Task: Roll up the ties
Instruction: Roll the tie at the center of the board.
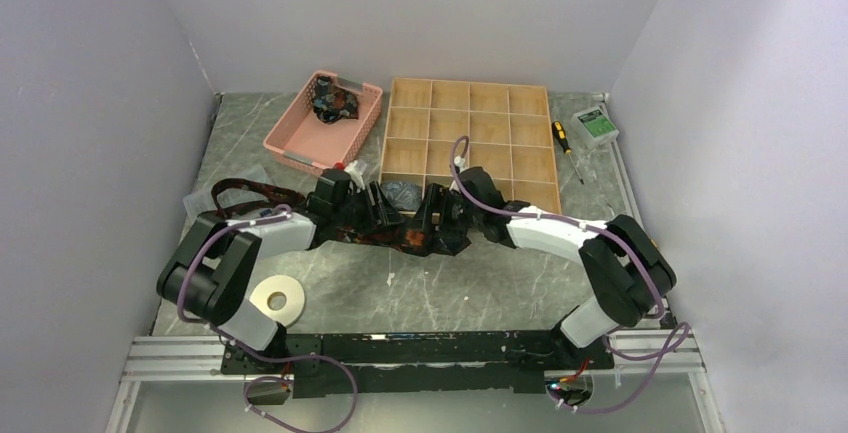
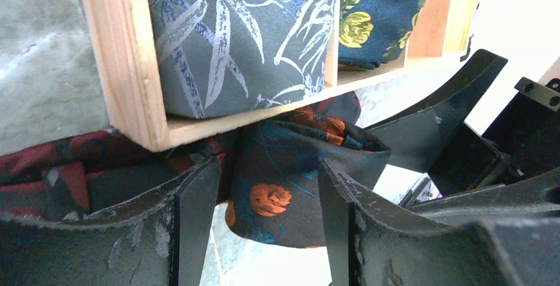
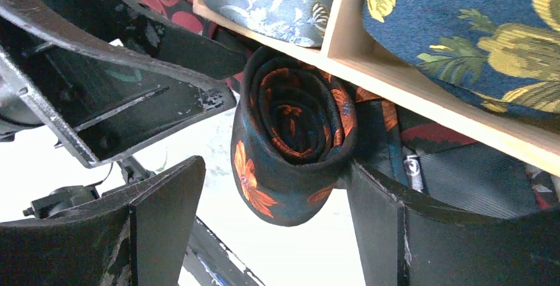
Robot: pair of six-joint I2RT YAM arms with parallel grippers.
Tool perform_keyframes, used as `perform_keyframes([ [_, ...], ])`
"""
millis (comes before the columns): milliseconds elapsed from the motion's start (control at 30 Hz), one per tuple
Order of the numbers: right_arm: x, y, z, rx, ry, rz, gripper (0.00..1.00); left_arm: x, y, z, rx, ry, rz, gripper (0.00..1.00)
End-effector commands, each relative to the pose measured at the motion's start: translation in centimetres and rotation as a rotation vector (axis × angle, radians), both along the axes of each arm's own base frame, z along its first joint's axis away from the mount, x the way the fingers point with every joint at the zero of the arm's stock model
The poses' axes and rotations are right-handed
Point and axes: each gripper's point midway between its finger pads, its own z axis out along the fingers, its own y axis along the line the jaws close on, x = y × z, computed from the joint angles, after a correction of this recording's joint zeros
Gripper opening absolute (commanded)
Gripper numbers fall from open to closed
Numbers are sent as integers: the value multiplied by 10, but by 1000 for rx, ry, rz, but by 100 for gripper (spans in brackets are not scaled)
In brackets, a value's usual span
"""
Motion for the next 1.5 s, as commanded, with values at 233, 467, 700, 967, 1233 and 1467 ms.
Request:
perform_keyframes([
  [233,8,9,-7,-20,63,-74,78,-2,16,7,46,-42,56,61],
  [467,10,17,-13,-43,66,-74,81,-5,19,1,66,-37,49,59],
  [700,10,30,-21,-11,97,-70,76,-10,12,-7,29,-11,21,48],
  [967,10,34,-24,-10,87,-72,74,-14,6,-8,-17,-7,-1,42],
  [1233,10,36,-36,-13,98,-58,67,-13,1,-5,-38,-7,-18,41],
  [1467,12,29,-15,-11,39,-71,82,-13,5,-6,-14,-10,-7,41],
])
